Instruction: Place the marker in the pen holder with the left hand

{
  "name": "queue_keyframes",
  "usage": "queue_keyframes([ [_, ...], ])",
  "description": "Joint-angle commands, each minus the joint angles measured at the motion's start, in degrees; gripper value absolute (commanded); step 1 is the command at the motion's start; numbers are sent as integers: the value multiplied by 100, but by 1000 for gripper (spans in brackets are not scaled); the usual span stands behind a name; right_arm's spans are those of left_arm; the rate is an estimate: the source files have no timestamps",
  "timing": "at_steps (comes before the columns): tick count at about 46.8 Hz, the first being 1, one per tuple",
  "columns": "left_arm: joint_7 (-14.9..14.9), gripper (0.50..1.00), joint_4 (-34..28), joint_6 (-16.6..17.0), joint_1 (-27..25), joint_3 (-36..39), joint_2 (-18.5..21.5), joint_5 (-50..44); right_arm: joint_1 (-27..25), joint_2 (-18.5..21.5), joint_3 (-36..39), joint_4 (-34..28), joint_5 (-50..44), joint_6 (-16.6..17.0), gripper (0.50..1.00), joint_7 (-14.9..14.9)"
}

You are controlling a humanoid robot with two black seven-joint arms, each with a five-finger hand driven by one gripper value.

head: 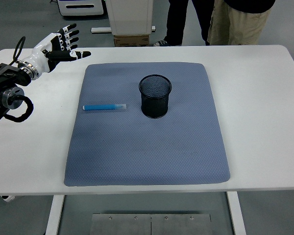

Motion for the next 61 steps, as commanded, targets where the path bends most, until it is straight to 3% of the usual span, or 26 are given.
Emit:
queue_keyframes([
  [1,9,1000,1,-7,-179,277,-20,7,0,0,3,0,0,1,1000,1],
  [19,1,1000,-755,11,-1322,2887,-310,59,0,0,-6,0,0,1,1000,1],
  [30,18,1000,-1027,11,-1665,3265,-416,121,0,0,-5,0,0,1,1000,1],
  [39,282,1000,-1572,379,-2324,4433,-802,305,0,0,3,9,0,1,1000,1],
  [50,344,1000,-1722,397,-2685,5498,-1145,314,0,0,3,0,0,1,1000,1],
  [61,344,1000,-1731,345,-2851,5665,-1268,472,0,0,3,8,0,1,1000,1],
])
